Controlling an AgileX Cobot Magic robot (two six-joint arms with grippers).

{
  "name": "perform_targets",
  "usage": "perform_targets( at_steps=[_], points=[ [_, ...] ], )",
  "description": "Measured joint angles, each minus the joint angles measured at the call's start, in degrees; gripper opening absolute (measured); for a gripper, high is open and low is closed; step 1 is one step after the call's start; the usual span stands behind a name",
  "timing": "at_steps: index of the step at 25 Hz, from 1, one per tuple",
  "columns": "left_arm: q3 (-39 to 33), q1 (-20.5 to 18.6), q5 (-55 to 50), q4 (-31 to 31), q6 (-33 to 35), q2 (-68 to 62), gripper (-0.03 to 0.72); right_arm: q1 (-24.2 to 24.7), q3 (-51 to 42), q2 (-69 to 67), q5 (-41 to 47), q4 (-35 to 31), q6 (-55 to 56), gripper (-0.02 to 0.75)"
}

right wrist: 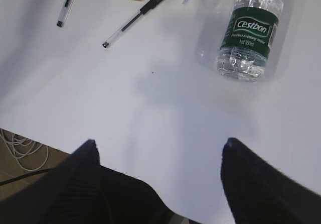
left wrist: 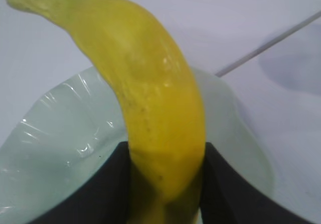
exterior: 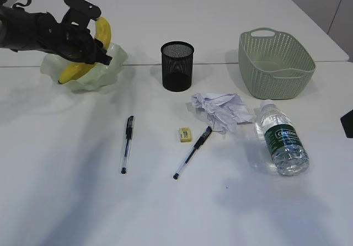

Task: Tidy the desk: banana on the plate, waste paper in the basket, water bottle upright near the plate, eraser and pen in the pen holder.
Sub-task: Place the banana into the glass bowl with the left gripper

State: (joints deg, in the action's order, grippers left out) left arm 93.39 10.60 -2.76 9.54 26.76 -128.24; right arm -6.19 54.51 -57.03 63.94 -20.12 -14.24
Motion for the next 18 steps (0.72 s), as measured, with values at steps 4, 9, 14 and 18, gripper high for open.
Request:
perform_targets(
  at_steps=[4,9,14,18],
  points=[
    [0.4,0.0,-2.4,0.0,0.0,0.0,0.260,0.0,0.0,0.0,0.0,0.0,0.0,0.554],
    [0.4,0.0,-2.8,0.0,0.0,-0.1,0.281,0.0,0.0,0.0,0.1,0.0,0.0,0.554],
    [0.4,0.0,-3.4,0.0,0.0,-0.1,0.309,0.0,0.0,0.0,0.2,0.0,0.0,0.554],
    [0.4,0.0,-4.1,0.0,0.0,-0.1,0.319,0.0,0.0,0.0,0.2,0.0,0.0,0.554]
  ],
)
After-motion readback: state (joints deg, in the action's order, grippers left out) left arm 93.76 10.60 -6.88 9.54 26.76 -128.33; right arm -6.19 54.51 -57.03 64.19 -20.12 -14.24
